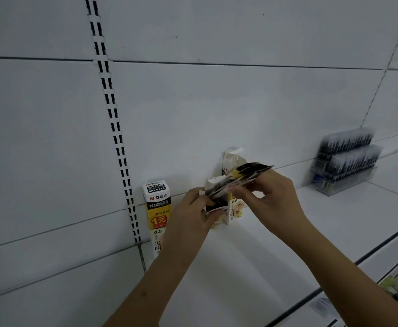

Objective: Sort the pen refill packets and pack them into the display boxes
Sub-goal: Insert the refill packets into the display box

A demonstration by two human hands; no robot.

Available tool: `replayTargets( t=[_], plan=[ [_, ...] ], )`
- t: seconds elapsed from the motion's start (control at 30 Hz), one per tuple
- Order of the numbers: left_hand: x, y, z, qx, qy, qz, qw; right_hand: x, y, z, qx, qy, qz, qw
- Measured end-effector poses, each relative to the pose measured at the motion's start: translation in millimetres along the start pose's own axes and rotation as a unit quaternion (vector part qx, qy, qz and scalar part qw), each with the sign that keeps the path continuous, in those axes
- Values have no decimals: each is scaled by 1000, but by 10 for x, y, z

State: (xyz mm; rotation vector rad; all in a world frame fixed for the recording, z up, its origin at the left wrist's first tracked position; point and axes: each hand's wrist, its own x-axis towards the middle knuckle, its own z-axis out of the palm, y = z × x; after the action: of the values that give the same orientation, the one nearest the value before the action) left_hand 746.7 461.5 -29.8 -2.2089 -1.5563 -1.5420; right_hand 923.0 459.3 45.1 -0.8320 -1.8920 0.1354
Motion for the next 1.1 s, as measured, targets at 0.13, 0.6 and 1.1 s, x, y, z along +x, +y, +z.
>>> replayTargets(
  t=[0.13, 0.6, 1.1],
  plan=[
    [6, 2, -17, -17, 3, -2, 1000, -44, 52, 108, -28, -59, -51, 997],
    [5, 62, 85, -137, -27, -98, 985, 112, 56, 70, -160, -179, 91, 966],
    [73, -8, 133, -177, -54, -148, 972, 149, 128, 140, -194, -150, -25, 969]
  ],
)
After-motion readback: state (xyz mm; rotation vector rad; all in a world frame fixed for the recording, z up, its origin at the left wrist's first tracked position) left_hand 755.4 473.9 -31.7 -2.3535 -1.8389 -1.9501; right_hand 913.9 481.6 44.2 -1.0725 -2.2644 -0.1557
